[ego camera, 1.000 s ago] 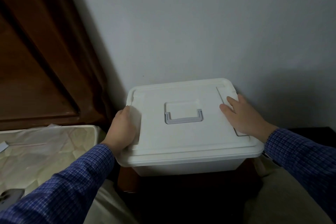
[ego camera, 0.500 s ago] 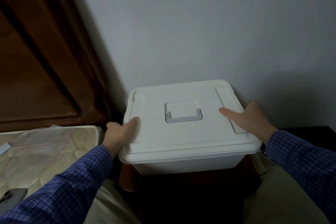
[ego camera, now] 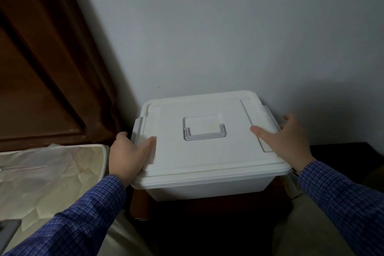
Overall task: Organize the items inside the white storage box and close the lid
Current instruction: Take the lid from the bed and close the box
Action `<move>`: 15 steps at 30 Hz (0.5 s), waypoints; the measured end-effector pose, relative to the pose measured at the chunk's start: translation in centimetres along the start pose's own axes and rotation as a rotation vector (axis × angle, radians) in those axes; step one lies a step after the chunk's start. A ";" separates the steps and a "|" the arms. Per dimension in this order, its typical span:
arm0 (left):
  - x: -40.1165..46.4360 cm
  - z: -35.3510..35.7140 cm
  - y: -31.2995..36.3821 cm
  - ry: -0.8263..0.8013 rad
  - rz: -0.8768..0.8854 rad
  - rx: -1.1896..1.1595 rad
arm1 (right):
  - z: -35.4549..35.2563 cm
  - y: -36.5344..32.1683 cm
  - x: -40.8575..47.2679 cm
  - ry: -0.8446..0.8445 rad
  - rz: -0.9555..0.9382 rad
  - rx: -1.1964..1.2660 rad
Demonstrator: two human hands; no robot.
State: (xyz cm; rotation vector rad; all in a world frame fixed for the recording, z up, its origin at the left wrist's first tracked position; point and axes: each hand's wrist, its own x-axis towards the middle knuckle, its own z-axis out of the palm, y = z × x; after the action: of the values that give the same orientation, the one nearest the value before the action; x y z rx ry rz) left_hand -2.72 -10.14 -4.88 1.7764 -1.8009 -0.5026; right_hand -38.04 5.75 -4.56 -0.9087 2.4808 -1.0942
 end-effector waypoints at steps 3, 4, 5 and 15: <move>-0.1 0.1 0.0 -0.018 0.064 0.102 | -0.1 -0.2 -0.3 -0.009 -0.005 -0.038; -0.1 0.1 0.0 -0.018 0.070 0.116 | -0.1 -0.3 -0.4 -0.005 -0.013 -0.060; 0.0 0.2 -0.1 -0.011 0.080 0.132 | 0.0 -0.4 -0.5 0.001 -0.027 -0.081; -0.4 -0.1 0.5 0.070 0.192 0.280 | 0.1 -0.6 -0.8 0.073 -0.137 -0.161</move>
State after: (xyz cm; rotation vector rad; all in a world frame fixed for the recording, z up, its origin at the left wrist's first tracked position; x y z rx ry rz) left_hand -3.02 -9.70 -4.55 1.7482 -2.0451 -0.1140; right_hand -37.12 5.96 -4.19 -1.1180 2.6304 -0.9966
